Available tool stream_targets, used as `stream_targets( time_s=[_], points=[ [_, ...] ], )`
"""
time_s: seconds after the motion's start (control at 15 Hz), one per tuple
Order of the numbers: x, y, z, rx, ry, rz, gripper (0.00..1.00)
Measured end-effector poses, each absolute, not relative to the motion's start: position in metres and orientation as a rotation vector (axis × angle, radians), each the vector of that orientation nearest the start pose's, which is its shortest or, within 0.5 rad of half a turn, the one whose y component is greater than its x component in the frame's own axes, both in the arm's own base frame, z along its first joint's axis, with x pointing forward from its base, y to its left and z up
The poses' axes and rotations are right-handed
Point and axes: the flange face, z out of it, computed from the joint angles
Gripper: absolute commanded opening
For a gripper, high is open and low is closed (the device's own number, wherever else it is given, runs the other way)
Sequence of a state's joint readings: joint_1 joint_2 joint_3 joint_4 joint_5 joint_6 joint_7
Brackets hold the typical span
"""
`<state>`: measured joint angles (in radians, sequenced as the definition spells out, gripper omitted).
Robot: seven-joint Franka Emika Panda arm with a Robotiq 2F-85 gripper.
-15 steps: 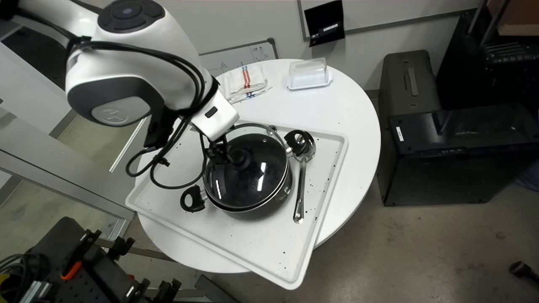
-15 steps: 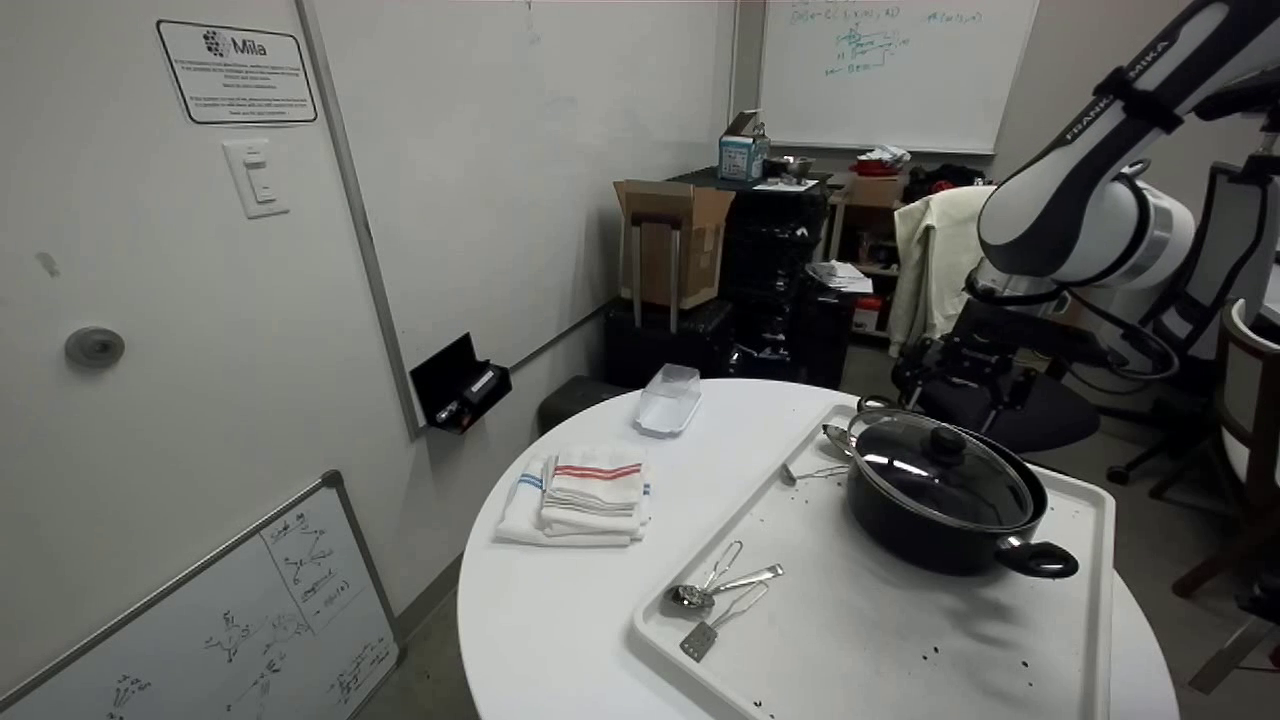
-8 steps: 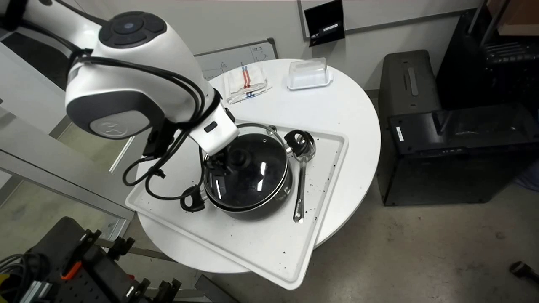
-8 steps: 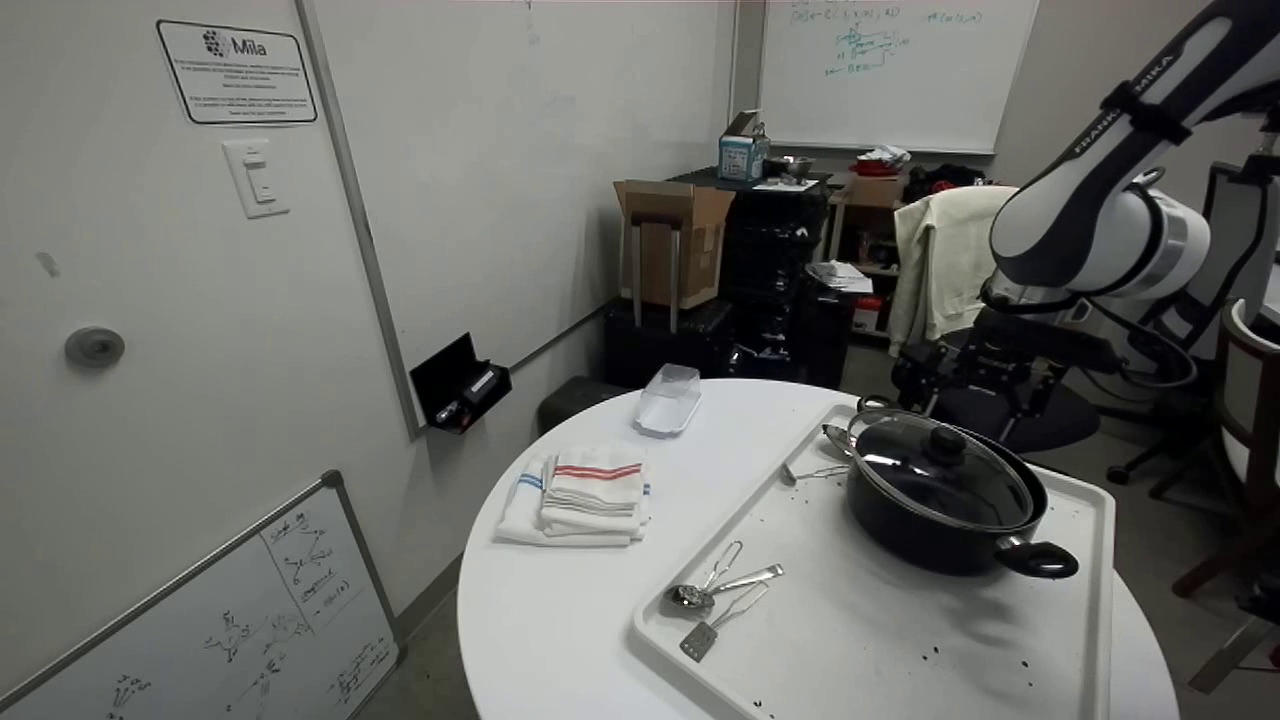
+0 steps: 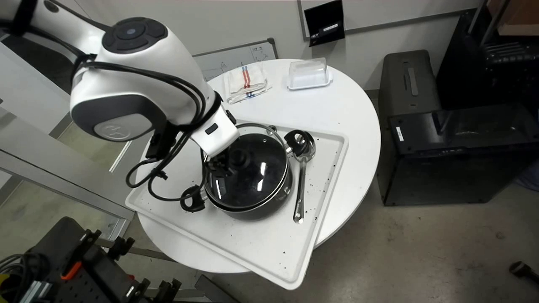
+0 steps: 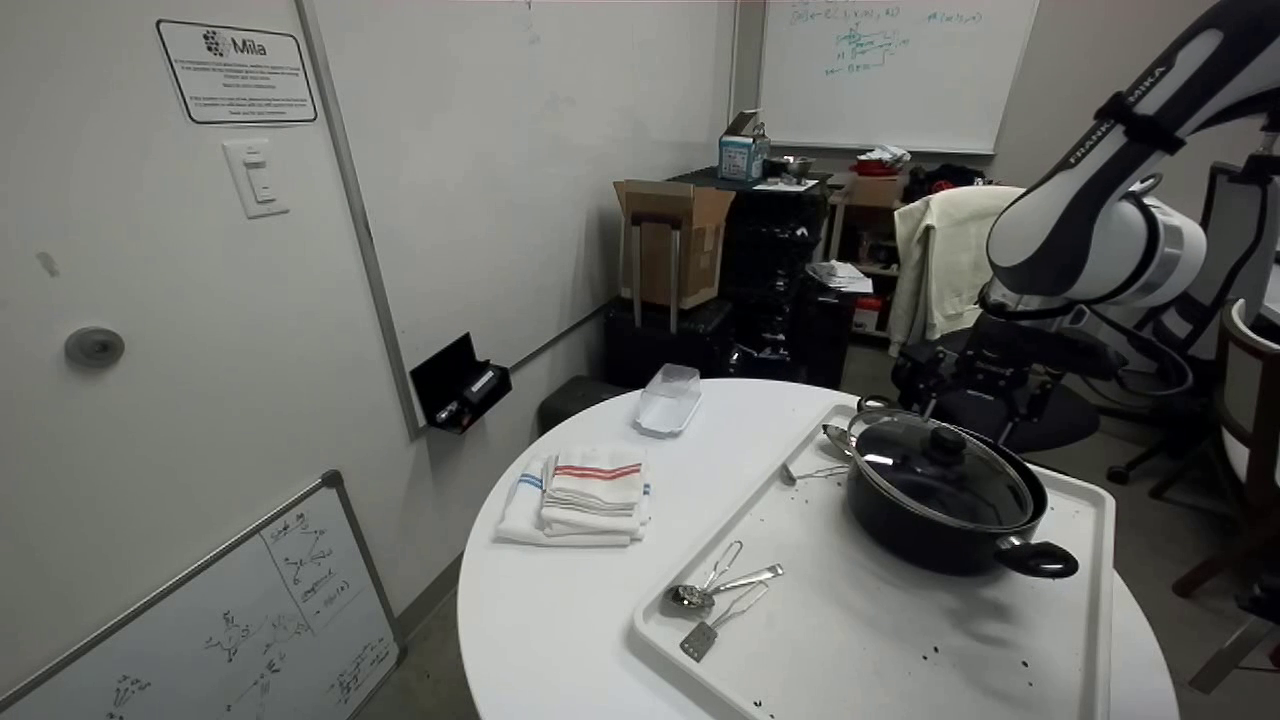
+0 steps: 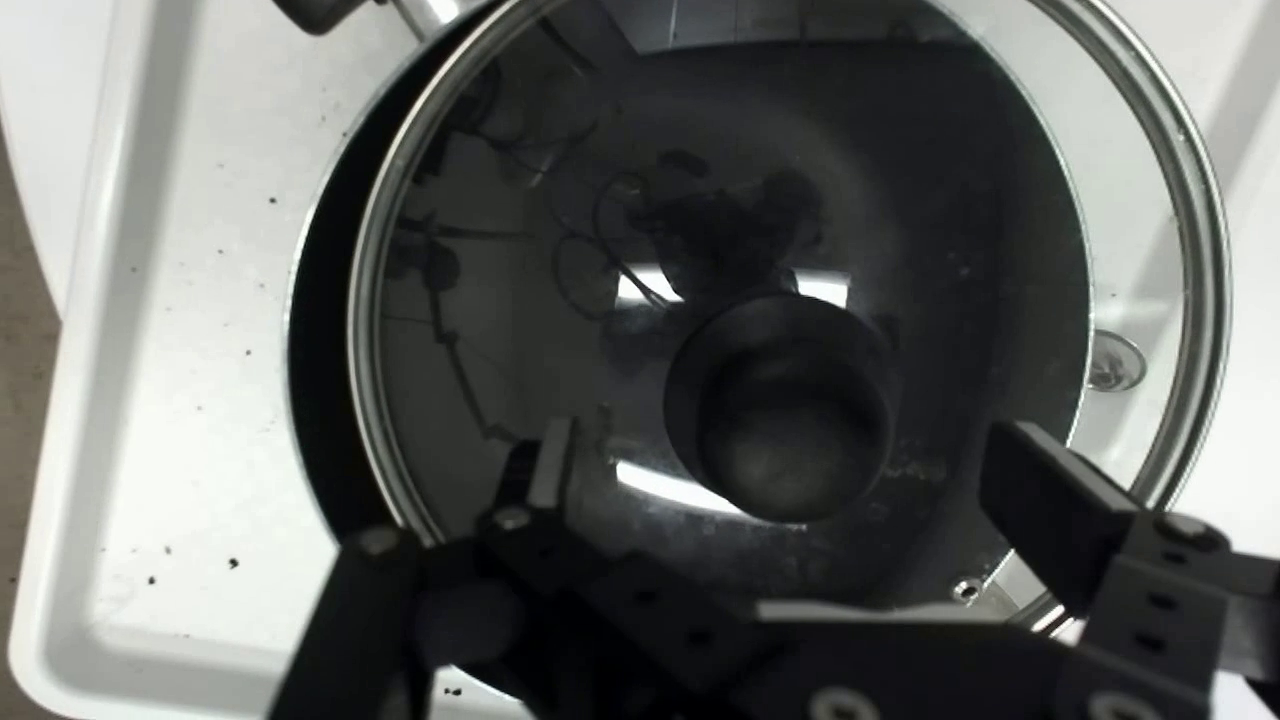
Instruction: Remove the lid from the pot
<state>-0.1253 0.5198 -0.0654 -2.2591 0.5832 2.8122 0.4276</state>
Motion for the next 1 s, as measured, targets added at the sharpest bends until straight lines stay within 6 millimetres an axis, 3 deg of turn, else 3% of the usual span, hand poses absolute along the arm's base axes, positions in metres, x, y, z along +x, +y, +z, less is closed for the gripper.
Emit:
stream_targets(
  time_s=[0.4, 0.47, 0.6, 0.93, 1.0],
  points=[
    [0.517, -0.129, 0.122, -2.496, 1.627, -0.038, 1.00],
    [0.518, -0.129, 0.122, -2.497, 1.626, -0.039, 0.75],
    [0.521, -0.128, 0.121, -2.498, 1.623, -0.042, 0.67],
    [0.524, -0.129, 0.121, -2.498, 1.621, -0.049, 0.28],
    [0.524, -0.129, 0.121, -2.498, 1.621, -0.048, 0.24]
  ],
)
